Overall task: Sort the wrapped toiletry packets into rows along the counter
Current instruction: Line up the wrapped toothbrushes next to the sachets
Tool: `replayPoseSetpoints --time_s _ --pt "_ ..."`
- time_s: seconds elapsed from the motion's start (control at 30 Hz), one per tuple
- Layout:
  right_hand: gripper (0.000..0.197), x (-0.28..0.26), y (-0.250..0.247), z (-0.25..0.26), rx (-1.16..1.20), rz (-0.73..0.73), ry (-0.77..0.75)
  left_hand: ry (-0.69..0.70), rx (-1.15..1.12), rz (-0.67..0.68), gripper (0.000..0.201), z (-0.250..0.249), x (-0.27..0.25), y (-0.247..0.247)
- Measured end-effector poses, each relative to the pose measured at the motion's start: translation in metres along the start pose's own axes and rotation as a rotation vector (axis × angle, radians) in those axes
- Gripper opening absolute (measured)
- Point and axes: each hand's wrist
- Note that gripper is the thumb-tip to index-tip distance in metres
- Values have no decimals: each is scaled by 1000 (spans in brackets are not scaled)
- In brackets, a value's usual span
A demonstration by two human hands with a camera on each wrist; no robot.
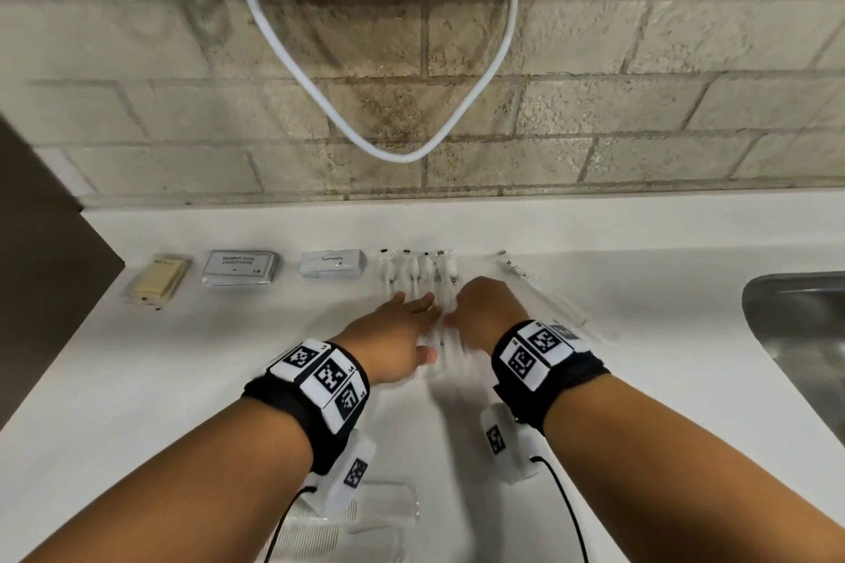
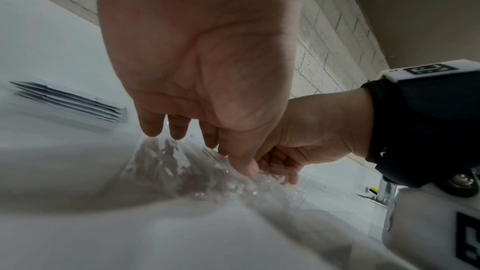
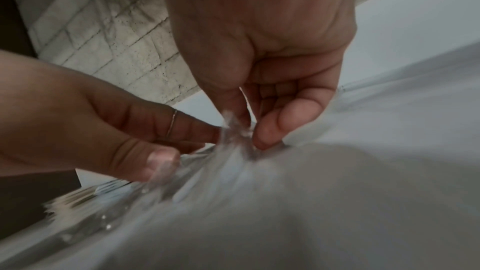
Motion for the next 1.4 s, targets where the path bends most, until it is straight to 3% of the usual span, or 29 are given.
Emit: replayPoseSetpoints --time_s 0.1,0.27,0.37,0.43,0.5,0.57,0.63,0.7,0.77,0.87,0.9,1.0,1.1,1.27,1.4 --pt "30 -5 -7 -6 78 19 -5 6 -3 -12 65 -1 -1 -1" --pt "36 -15 -48 -44 -190 -295 56 41 67 -55 65 -8 -2 -3" --pt "46 -18 -69 -66 -230 -153 207 71 76 -54 65 -20 1 -4" --pt "38 -18 -73 -69 -187 -107 200 76 79 -49 64 -27 4 -5" --pt "23 -16 -72 -65 -19 -98 145 75 90 -49 63 -30 6 -7" --pt "5 -16 -67 -58 341 -19 169 67 97 -45 63 -30 8 -8" --pt "17 -17 -59 -55 498 89 255 52 97 -33 64 -28 7 -8" --pt "18 -13 -54 -55 244 106 269 43 96 -22 64 -27 6 -7" --pt "15 -10 -54 -57 -65 6 228 42 93 -21 64 -26 6 -6" --pt "14 -10 -54 -60 -173 -110 75 48 84 -26 65 -26 6 -3" --pt "24 -10 -53 -61 -176 -133 32 49 78 -27 65 -26 7 -2" --pt "50 -11 -50 -61 -260 -15 -83 54 70 -23 66 -26 9 0" --pt "52 -14 -51 -54 -427 53 -156 39 74 -19 67 -26 8 -1" --pt "50 -13 -63 -59 -447 118 -197 -34 -7 -46 61 -13 -6 -12" --pt "65 -12 -72 -69 -526 227 -271 -90 78 51 61 8 -15 -15"
Point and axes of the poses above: each hand's wrist, its own x-axis towards the middle knuckle, its own y-axis out of the palm, z = x × y, and after that the axes turned 9 degrees about x, right-handed
